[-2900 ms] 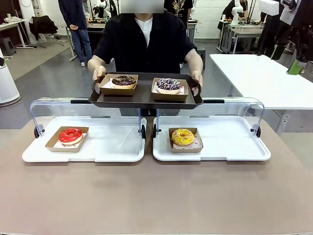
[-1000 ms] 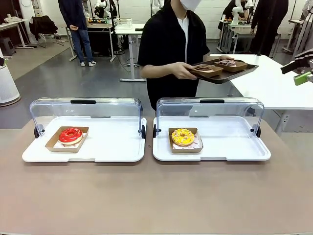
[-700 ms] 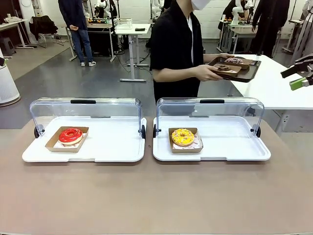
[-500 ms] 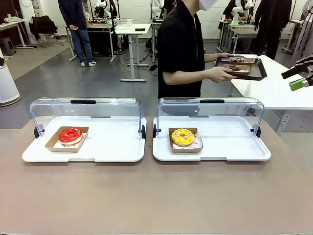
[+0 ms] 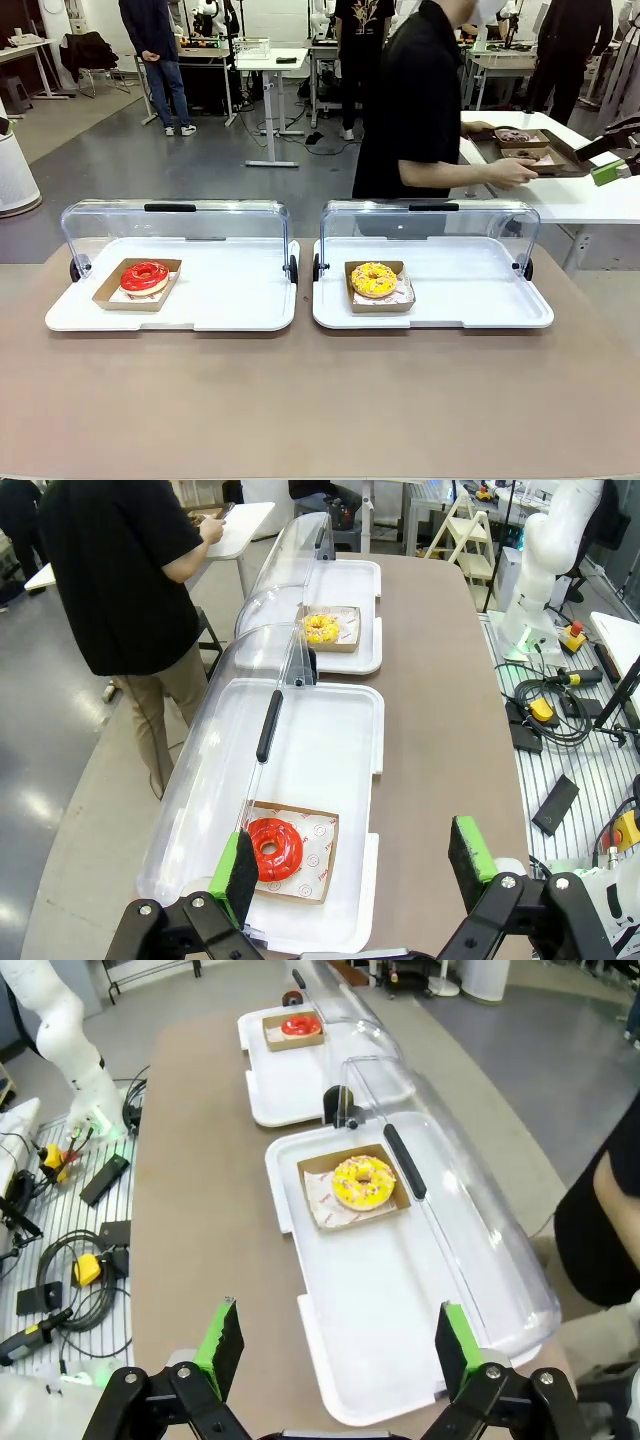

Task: Provide the desired donut to the person.
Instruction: Place the picked Paper togo box onto the Handle tray extended by the person.

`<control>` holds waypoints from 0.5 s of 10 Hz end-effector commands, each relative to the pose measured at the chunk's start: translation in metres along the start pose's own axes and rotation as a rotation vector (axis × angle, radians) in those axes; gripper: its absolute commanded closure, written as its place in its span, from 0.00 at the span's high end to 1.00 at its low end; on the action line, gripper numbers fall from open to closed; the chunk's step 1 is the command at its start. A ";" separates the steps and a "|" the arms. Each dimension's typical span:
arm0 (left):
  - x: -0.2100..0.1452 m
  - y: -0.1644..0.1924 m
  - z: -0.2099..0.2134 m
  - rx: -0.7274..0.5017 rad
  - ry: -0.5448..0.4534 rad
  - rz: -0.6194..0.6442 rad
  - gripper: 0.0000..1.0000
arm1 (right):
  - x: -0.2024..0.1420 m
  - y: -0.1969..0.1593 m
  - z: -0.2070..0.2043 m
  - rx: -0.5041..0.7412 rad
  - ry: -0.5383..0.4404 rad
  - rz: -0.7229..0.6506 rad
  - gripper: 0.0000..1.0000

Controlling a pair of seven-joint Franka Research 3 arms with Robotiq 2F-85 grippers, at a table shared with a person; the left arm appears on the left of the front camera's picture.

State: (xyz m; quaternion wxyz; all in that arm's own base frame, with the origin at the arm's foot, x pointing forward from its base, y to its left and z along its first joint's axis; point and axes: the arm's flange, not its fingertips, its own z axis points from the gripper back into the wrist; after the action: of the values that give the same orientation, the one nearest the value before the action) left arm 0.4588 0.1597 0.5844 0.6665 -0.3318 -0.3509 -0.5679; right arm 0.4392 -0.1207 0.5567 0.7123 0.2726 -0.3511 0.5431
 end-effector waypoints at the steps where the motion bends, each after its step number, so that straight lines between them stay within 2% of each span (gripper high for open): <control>1: 0.000 -0.002 0.000 0.000 -0.006 -0.004 1.00 | 0.000 0.001 0.000 0.007 -0.011 0.018 1.00; 5: 0.000 -0.002 0.000 0.000 -0.006 -0.004 1.00 | 0.000 0.001 0.000 0.007 -0.011 0.018 1.00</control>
State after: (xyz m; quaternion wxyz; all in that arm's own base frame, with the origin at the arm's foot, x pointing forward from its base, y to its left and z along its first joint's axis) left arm 0.4588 0.1597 0.5844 0.6665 -0.3318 -0.3509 -0.5679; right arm 0.4392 -0.1208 0.5567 0.7119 0.2723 -0.3514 0.5436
